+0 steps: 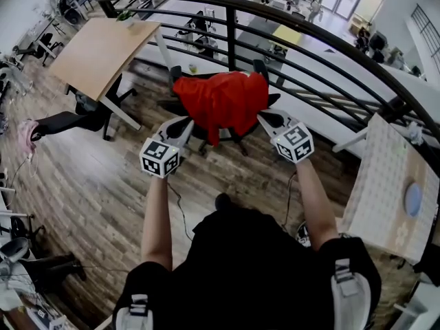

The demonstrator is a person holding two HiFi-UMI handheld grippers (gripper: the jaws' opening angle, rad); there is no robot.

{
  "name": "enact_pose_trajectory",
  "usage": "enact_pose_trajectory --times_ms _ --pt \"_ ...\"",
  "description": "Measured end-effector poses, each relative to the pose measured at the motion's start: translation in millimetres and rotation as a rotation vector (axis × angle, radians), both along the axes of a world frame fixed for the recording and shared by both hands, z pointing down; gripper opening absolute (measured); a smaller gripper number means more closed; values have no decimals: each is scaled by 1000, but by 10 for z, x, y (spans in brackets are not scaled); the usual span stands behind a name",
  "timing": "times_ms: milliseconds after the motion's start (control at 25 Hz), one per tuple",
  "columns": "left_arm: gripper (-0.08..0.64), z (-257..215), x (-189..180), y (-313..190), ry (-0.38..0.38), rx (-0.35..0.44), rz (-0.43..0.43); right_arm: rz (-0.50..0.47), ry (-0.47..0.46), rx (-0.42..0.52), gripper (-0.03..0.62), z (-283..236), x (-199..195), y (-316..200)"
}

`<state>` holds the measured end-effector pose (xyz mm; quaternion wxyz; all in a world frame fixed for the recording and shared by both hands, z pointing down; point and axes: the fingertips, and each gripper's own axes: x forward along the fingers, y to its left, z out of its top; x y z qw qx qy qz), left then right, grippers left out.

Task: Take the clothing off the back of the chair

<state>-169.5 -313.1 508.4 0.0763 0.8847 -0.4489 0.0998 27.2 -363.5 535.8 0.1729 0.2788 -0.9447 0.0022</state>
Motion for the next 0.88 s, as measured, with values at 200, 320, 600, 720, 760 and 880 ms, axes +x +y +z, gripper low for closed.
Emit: enact_pose_trajectory --times_ms 200,320,600,720,760,880 --pt "83 105 -105 -43 -1 -18 46 22 -5 28 0 -21 -88 -72" --pt "120 170 -135 -106 -14 -22 61 48 -26 47 2 -79 -66 -145" --pt "241 224 -170 -269 5 -8 64 93 -79 76 141 -292 34 -284" --pt "289 170 -183 -359 20 7 72 83 -69 49 311 -334 14 -362" --pt "301 148 -180 -390 29 9 82 72 -63 39 354 -334 -5 -385" --pt "325 120 -166 -463 27 10 112 60 -41 32 425 -344 -54 -480"
